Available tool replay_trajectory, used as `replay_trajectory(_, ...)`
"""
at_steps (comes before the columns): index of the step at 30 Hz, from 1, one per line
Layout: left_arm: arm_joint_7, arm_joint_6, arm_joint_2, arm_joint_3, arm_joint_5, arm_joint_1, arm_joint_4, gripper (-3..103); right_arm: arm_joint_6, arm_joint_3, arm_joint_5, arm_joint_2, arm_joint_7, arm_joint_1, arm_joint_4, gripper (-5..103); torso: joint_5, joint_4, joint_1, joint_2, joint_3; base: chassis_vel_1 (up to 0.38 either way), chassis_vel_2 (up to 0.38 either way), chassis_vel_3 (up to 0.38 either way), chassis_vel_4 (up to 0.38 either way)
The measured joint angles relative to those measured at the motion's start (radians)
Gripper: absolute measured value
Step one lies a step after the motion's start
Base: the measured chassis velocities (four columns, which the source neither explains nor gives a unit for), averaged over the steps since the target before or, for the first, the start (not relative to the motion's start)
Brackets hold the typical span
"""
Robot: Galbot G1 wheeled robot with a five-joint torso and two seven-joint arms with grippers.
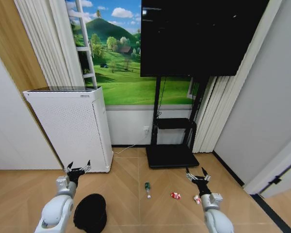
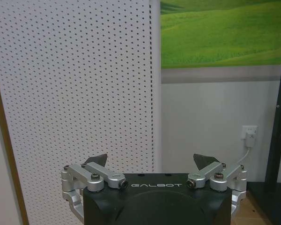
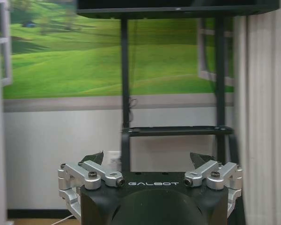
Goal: Pick up the trash bin and place the garbage on the floor into it.
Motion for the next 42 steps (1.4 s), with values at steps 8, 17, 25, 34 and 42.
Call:
replay_trajectory(8,0.071,-0.014,0.034,0.01,0.028,0.017,-0.007,100,-0.034,-0.01,-0.001,-0.016,-0.064,0.025,-0.01,100,0.0001,0.0001,-0.015,-0.035,-0.021,0.0,0.0,0.0,0.0)
replay_trajectory(17,0.128,-0.066,0.045,-0.012,0.138,0.027,-0.014,100,-0.044,-0.026,-0.019,-0.013,-0.027,0.042,-0.05,100,0.0001,0.0001,-0.031,-0.075,-0.044,0.0,0.0,0.0,0.0)
replay_trajectory(25,0.209,-0.142,0.01,-0.022,0.173,-0.022,0.04,100,-0.043,-0.024,-0.025,-0.01,-0.008,0.049,-0.067,100,0.0,0.0001,-0.046,-0.11,-0.064,0.0,0.0,0.0,0.0)
replay_trajectory(34,0.204,-0.192,-0.061,-0.008,0.187,-0.068,0.09,100,-0.029,-0.018,-0.024,-0.013,0.004,0.053,-0.089,100,0.0003,0.0,-0.061,-0.145,-0.084,0.0,0.0,0.0,0.0)
replay_trajectory(42,0.229,-0.225,-0.083,-0.02,0.227,-0.062,0.094,100,-0.027,-0.018,-0.023,-0.021,0.005,0.063,-0.093,100,0.0001,0.0001,-0.074,-0.179,-0.105,0.0,0.0,0.0,0.0)
